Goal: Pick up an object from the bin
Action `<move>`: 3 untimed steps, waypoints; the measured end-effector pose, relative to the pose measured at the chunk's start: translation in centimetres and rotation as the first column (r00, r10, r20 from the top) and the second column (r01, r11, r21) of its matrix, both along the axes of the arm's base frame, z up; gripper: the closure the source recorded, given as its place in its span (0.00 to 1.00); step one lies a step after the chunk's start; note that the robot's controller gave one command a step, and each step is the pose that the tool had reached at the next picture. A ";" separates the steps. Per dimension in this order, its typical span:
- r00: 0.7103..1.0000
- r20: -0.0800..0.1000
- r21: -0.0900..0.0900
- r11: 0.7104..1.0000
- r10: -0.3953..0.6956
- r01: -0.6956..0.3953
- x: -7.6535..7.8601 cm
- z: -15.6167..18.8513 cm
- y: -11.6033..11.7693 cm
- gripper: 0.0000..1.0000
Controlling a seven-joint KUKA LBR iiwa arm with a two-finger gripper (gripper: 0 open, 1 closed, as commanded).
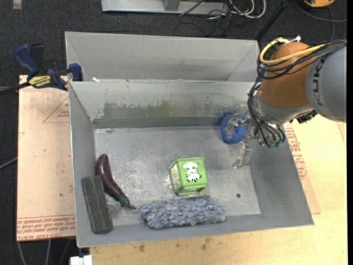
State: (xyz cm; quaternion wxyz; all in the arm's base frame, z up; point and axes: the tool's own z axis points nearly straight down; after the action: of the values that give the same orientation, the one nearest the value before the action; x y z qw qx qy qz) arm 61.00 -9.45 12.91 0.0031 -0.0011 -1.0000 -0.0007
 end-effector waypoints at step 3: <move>0.998 0.004 0.003 0.998 0.069 -0.069 -1.9 -5.5 9.0 0.00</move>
Offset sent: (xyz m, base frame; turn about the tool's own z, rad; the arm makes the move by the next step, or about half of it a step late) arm -0.0170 0.0899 -0.0591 -0.0744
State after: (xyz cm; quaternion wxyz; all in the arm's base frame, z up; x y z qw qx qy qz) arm 59.07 -0.47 7.45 0.0013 0.0336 -0.9994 -0.0022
